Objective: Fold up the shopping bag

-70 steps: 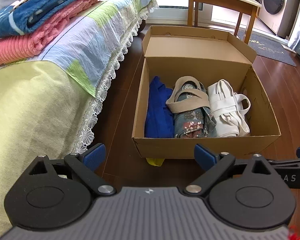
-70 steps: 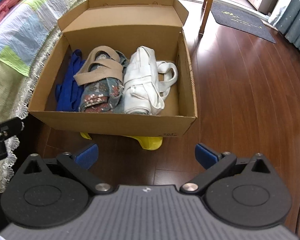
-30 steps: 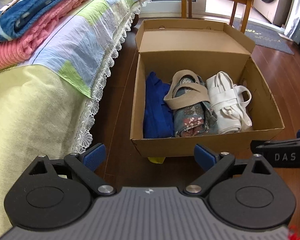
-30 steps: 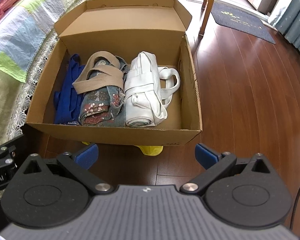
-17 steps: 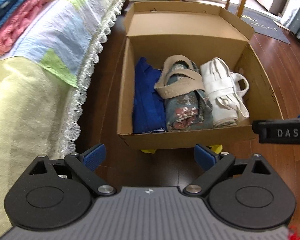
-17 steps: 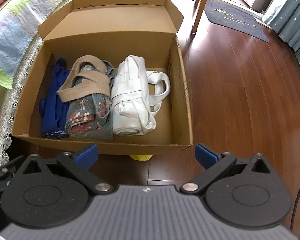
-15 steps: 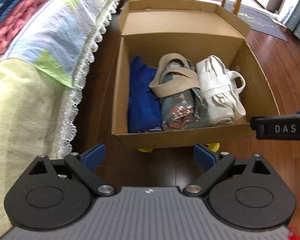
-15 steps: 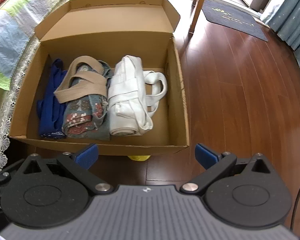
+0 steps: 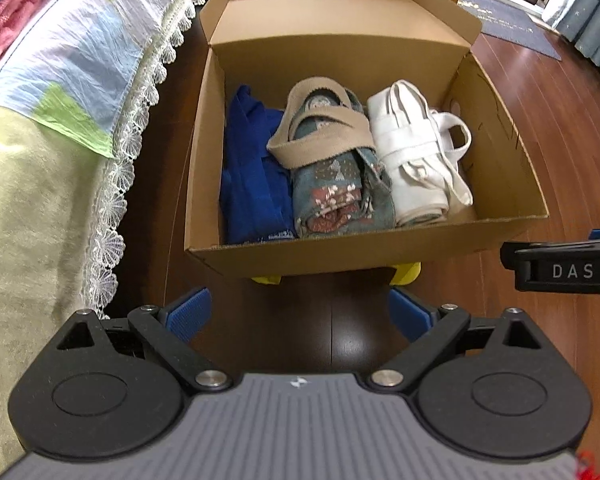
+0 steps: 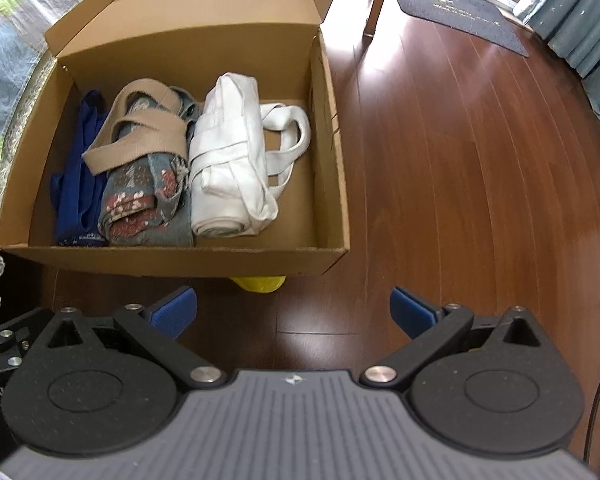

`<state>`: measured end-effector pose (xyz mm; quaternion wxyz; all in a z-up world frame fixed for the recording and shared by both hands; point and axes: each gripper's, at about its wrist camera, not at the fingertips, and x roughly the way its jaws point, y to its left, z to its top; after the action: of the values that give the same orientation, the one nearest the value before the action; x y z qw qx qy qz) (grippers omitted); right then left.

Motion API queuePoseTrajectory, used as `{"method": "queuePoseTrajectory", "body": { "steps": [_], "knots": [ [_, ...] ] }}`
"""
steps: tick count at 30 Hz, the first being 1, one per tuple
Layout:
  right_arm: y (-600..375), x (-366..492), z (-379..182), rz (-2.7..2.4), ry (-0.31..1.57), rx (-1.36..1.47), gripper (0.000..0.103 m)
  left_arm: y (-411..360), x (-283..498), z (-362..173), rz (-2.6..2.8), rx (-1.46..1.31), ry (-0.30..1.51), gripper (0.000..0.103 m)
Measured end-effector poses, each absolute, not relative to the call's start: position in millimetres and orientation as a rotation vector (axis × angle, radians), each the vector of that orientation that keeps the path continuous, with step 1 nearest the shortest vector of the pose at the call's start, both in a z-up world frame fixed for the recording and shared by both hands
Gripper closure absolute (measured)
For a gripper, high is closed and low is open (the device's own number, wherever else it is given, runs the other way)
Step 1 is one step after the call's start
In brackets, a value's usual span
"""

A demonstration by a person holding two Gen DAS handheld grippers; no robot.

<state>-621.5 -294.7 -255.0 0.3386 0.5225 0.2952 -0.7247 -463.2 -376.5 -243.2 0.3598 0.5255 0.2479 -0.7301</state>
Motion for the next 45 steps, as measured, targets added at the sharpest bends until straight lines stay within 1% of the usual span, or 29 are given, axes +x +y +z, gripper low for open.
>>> {"method": "queuePoseTrajectory", "body": {
  "steps": [17, 31, 45],
  "knots": [
    [-289, -608, -240, -1.892, 0.713, 1.343, 0.001, -369, -456, -237, -1.880, 1.320, 0.579, 0.007],
    [-292, -607, -238, -1.881, 0.710, 1.333, 0.001, -376, -440, -226, -1.881, 1.232, 0.603, 0.008],
    [-295, -606, -236, -1.867, 0.712, 1.322, 0.001, -378, -445, -227, -1.871, 1.230, 0.593, 0.008]
  ]
}}
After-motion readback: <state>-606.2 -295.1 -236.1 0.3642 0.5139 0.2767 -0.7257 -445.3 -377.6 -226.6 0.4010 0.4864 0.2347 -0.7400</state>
